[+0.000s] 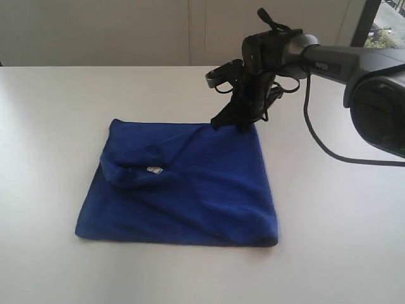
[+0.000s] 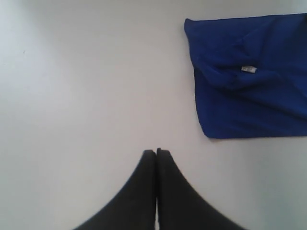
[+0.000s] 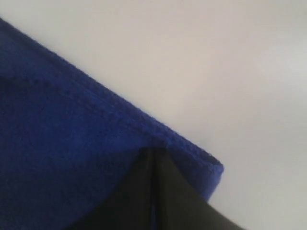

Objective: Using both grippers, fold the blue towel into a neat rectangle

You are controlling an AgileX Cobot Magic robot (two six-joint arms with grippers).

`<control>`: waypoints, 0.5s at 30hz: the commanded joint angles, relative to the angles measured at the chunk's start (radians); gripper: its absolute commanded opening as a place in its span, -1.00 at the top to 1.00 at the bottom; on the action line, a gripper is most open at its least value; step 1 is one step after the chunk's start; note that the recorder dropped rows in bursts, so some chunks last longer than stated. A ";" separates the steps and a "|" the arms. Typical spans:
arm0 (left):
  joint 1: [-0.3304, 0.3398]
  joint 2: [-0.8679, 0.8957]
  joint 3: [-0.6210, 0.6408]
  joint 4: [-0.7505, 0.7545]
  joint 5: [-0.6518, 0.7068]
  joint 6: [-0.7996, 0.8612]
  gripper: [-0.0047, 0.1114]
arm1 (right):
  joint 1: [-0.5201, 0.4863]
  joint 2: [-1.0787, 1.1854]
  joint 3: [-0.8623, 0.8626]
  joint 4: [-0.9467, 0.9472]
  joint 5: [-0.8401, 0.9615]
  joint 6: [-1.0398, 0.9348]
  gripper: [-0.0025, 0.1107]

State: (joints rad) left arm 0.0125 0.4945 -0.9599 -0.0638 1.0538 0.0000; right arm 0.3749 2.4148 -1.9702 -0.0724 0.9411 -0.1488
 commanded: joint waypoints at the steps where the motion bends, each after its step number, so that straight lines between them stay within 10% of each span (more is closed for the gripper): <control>1: 0.005 -0.006 0.007 -0.010 0.008 0.000 0.92 | -0.048 0.029 0.022 -0.110 0.260 0.100 0.96; 15: 0.005 -0.006 0.007 -0.010 0.008 0.000 0.92 | -0.067 -0.215 0.524 -0.105 0.176 0.240 0.96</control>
State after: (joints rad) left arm 0.0125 0.4945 -0.9599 -0.0638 1.0538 0.0000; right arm 0.3194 2.2189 -1.5983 -0.2082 1.1072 0.0622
